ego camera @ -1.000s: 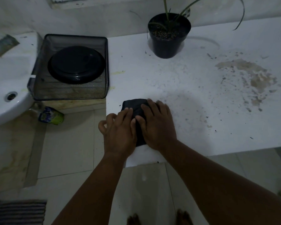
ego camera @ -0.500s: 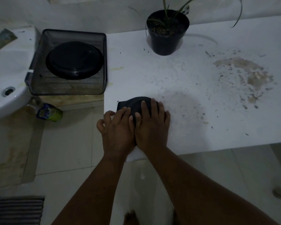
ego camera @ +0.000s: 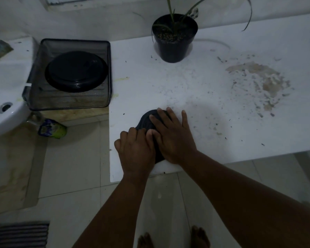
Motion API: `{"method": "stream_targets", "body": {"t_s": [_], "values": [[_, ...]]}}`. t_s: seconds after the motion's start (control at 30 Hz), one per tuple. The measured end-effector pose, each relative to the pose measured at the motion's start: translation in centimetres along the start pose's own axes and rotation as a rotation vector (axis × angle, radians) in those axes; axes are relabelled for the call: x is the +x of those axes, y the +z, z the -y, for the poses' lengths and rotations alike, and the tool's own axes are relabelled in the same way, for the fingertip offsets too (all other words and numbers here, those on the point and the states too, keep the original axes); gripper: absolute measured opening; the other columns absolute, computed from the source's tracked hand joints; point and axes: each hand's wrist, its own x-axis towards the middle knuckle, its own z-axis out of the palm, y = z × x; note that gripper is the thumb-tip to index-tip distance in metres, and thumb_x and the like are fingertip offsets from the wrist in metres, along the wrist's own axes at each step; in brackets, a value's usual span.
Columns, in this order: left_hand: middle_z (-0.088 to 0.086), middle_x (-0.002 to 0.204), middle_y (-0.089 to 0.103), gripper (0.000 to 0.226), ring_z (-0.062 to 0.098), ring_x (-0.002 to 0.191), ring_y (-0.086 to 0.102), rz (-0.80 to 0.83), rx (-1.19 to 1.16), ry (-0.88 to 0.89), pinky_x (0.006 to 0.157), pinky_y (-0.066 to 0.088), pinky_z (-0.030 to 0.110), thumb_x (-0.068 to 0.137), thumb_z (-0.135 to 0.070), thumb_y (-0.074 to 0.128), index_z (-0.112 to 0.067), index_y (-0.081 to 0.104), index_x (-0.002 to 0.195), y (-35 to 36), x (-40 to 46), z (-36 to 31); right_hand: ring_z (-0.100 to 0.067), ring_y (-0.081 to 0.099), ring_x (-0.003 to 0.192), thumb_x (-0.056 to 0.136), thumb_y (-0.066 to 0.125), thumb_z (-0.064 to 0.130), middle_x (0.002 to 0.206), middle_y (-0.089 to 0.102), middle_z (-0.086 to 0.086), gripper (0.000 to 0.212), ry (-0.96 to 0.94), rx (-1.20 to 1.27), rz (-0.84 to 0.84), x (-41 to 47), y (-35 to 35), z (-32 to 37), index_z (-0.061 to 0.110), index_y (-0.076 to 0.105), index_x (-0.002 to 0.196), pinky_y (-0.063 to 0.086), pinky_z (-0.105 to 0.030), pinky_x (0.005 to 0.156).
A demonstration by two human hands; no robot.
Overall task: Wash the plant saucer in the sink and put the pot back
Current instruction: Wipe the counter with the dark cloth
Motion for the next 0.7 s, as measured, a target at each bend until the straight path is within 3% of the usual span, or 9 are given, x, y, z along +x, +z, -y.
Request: {"method": "stream_targets", "body": {"t_s": [0.17, 0.27, 0.37, 0.5, 0.6, 0.7], "values": [[0.007, 0.120, 0.065, 0.035, 0.025, 0.117, 0.054, -0.001, -0.265, 0.019, 0.104, 0.037, 0.042, 0.108, -0.034, 0.041, -0.011, 0.063, 0.123, -0.2, -0.2, 0.2, -0.033, 0.012, 0.157, 0.106, 0.007, 0.057, 0.168, 0.025, -0.011, 0.070, 0.134, 0.033, -0.079, -1.1, -0.3, 1.2, 0.020, 0.034, 0.158, -0.001, -0.062, 0.124], [0.002, 0.115, 0.069, 0.044, 0.023, 0.111, 0.057, 0.012, -0.385, -0.046, 0.099, 0.041, 0.041, 0.109, -0.039, 0.030, -0.016, 0.067, 0.120, -0.5, 0.4, 0.4, -0.031, 0.016, 0.157, 0.106, 0.007, 0.055, 0.165, 0.030, -0.013, 0.072, 0.350, 0.164, -0.195, -1.9, -0.1, 4.5, 0.014, 0.039, 0.156, 0.003, -0.059, 0.125], [-0.002, 0.114, 0.070, 0.045, 0.023, 0.108, 0.057, 0.029, -0.386, -0.086, 0.094, 0.042, 0.043, 0.110, -0.039, 0.028, -0.022, 0.069, 0.118, -0.4, 1.0, 0.9, -0.025, 0.003, 0.159, 0.104, 0.007, 0.057, 0.170, 0.016, -0.009, 0.075, 0.526, 0.230, -0.133, -1.3, 0.3, 6.3, 0.013, 0.028, 0.160, -0.004, -0.055, 0.126], [-0.002, 0.128, 0.060, 0.046, 0.024, 0.107, 0.048, 0.071, -0.132, 0.036, 0.083, 0.029, 0.037, 0.108, -0.040, 0.029, -0.024, 0.063, 0.134, 0.2, 0.6, 1.7, -0.028, 0.002, 0.159, 0.106, 0.014, 0.057, 0.171, 0.011, -0.011, 0.072, 0.442, 0.091, -0.095, -1.8, 1.2, 5.4, 0.012, 0.024, 0.162, -0.001, -0.058, 0.125], [0.001, 0.141, 0.051, 0.045, 0.027, 0.108, 0.046, 0.101, -0.057, 0.069, 0.086, 0.032, 0.041, 0.107, -0.039, 0.031, -0.023, 0.059, 0.139, 0.5, 0.6, 1.7, -0.029, 0.004, 0.158, 0.107, 0.015, 0.057, 0.171, 0.013, -0.012, 0.071, 0.381, 0.052, -0.083, -1.9, 1.1, 4.4, 0.013, 0.025, 0.161, -0.001, -0.059, 0.125], [0.000, 0.141, 0.057, 0.042, 0.026, 0.105, 0.047, 0.091, 0.001, 0.071, 0.082, 0.033, 0.039, 0.105, -0.034, 0.038, -0.019, 0.062, 0.137, 0.5, 0.6, 1.3, -0.028, 0.003, 0.158, 0.105, 0.008, 0.057, 0.171, 0.012, -0.010, 0.073, 0.344, 0.050, -0.059, -1.8, 0.6, 3.8, 0.014, 0.023, 0.162, -0.004, -0.058, 0.125]]}}
